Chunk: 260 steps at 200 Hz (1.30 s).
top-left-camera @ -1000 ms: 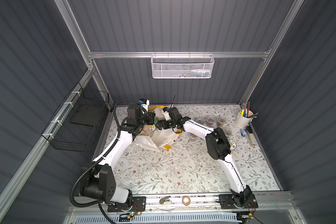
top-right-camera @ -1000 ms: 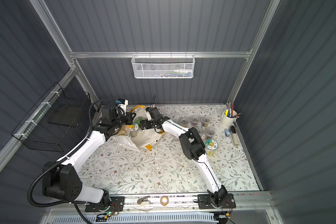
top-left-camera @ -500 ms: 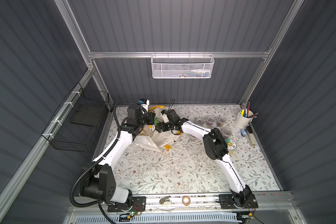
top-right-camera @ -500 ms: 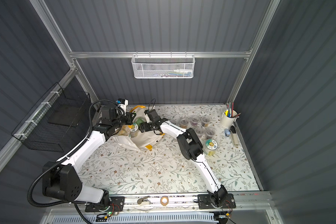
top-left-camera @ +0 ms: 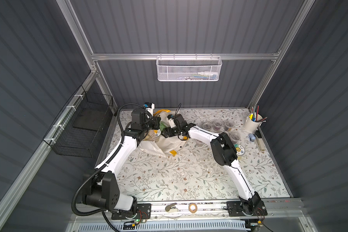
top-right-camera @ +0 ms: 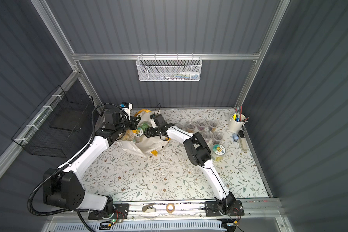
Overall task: Take out the seed jars from the canvas bag
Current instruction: Pick up the seed jar from the canvas bag.
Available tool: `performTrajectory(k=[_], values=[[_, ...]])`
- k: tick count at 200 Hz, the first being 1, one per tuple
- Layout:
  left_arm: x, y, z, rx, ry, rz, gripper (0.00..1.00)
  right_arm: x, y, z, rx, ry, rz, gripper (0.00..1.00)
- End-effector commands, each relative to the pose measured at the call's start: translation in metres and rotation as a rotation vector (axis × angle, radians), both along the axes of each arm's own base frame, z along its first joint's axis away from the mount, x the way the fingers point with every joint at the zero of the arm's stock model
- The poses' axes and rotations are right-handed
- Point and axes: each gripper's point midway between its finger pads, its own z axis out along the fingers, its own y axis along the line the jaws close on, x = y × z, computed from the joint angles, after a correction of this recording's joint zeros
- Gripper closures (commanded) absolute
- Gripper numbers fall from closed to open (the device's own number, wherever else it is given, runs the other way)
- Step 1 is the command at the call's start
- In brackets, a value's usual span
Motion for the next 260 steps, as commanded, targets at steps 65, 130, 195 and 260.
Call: performTrajectory(k=[65,130,195,260], values=[[-0.002,0.003,0.014,-0.004,-0.045,0.013,1.0,-0.034,-0.038,0.063,-0.084,0.009,0.068,0.19],[-0.001,0.004,0.012,0.002,-0.044,0.018,1.0,-0.074,-0.064,0.079,-0.133,0.066,0.128,0.19],[-0.001,0.005,0.006,0.003,-0.038,0.024,1.0,-0.127,-0.099,0.103,-0.145,0.099,0.168,0.19],[0.002,0.003,-0.002,-0.009,-0.032,0.021,1.0,-0.182,-0.168,0.096,-0.255,0.141,0.113,0.19]])
